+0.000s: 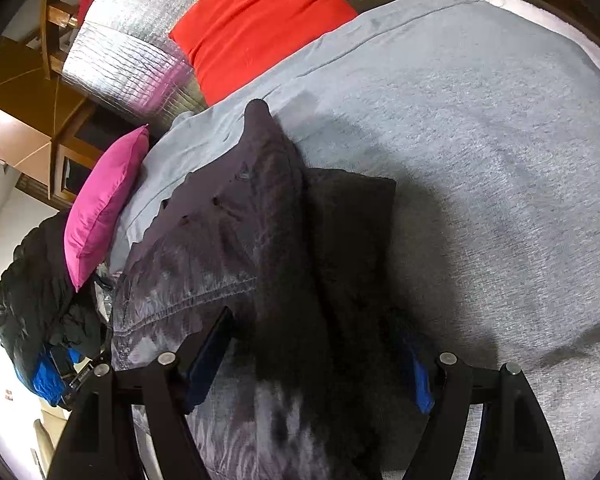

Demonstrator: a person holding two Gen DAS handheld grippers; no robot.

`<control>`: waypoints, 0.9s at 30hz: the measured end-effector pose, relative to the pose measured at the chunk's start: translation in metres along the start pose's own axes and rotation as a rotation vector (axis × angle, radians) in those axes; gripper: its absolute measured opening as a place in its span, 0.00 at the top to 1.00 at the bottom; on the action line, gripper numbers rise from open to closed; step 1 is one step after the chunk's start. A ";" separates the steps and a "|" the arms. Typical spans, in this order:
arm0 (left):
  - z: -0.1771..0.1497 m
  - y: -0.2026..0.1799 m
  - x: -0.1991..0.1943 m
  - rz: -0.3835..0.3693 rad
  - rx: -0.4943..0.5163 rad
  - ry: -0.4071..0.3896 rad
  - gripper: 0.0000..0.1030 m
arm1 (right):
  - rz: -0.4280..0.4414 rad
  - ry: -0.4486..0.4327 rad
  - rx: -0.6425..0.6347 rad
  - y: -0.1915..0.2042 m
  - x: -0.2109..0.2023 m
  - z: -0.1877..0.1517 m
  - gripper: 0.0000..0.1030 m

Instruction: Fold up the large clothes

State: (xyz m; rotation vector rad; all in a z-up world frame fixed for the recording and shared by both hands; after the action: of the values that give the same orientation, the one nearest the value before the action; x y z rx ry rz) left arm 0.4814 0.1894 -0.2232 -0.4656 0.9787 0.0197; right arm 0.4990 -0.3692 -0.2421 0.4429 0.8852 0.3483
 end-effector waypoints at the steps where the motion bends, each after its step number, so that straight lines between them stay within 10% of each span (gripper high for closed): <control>1: 0.001 -0.001 -0.001 -0.007 -0.001 -0.002 0.26 | 0.000 -0.001 0.000 0.000 -0.001 0.001 0.24; 14: 0.019 -0.006 0.026 -0.082 -0.120 0.090 0.26 | 0.021 0.007 0.027 -0.007 0.009 0.021 0.24; 15: 0.020 -0.009 0.027 -0.091 -0.104 0.084 0.46 | 0.019 0.017 0.015 -0.005 0.013 0.022 0.24; 17: 0.020 -0.019 0.031 -0.119 -0.077 0.103 0.74 | -0.013 0.028 -0.035 0.000 0.017 0.024 0.70; 19: 0.023 -0.024 0.027 -0.114 -0.060 0.081 0.82 | -0.019 -0.002 -0.067 0.009 0.008 0.031 0.78; 22: 0.019 -0.022 0.035 -0.092 -0.054 0.090 0.79 | -0.058 -0.014 -0.104 0.013 0.005 0.035 0.79; 24: 0.018 -0.019 0.034 -0.047 -0.050 0.078 0.55 | -0.075 0.034 -0.069 0.003 0.018 0.028 0.63; 25: 0.019 -0.017 0.029 -0.014 -0.043 0.053 0.49 | -0.104 0.029 -0.056 -0.002 0.018 0.026 0.38; 27: 0.023 -0.014 0.013 0.034 -0.016 -0.019 0.39 | -0.106 -0.023 -0.023 -0.006 0.008 0.026 0.35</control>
State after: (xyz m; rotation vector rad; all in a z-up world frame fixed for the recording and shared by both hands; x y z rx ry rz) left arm 0.5105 0.1836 -0.2181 -0.4626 0.9683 0.0619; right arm 0.5254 -0.3765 -0.2365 0.3762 0.8778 0.2550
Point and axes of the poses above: each gripper's, at about its wrist camera, not at the fingertips, and x roughly the way its jaws point, y to its left, z to its top, the point moved 7 cm from there along x, roughly the way its jaws point, and after that the axes turned 14 degrees about -x, right-handed, at the moved point
